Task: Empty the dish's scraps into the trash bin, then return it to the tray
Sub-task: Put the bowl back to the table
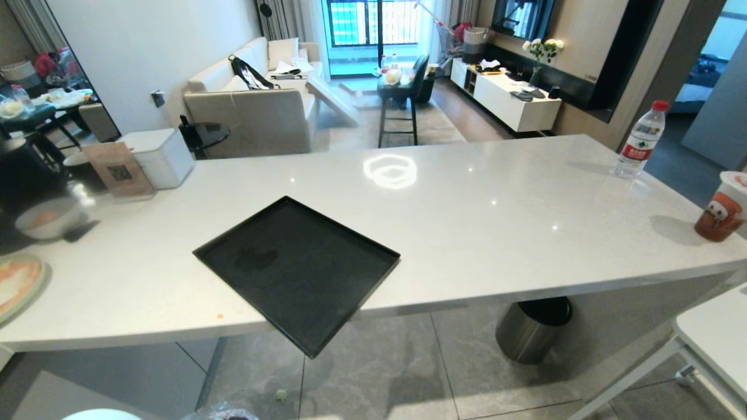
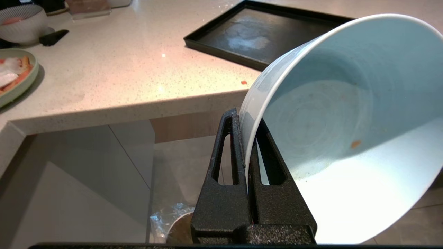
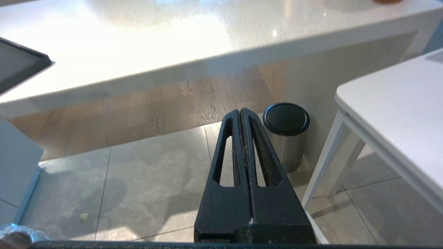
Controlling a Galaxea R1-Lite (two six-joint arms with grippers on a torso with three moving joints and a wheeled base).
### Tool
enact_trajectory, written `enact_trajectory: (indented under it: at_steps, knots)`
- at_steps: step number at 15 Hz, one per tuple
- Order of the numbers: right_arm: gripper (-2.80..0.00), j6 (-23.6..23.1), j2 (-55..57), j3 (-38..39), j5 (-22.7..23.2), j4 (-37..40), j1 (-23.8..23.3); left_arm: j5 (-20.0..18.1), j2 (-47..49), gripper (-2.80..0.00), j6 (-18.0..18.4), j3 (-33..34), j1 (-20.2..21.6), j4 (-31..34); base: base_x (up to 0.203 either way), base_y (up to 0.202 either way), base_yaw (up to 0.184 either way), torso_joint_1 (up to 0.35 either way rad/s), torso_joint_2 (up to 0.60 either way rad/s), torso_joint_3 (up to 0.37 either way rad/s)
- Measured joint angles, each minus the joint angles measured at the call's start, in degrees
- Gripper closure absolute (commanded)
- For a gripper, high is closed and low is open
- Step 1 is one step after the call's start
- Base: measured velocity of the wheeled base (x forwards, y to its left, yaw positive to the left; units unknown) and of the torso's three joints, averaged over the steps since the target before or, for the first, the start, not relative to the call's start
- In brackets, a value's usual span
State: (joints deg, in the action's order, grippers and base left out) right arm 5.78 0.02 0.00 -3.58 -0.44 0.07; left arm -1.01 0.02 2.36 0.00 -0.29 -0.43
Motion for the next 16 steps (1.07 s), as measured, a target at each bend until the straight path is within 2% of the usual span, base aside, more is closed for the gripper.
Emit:
enact_trajectory:
  at_steps: [16]
  knots:
    - [0.0,0.09,0.0,0.0,0.11,0.02,0.0,-0.02,0.0,0.0,-0.02,0.0,0.02,0.01,0.0,0.0,0.0,0.147,-0.35,-0.203]
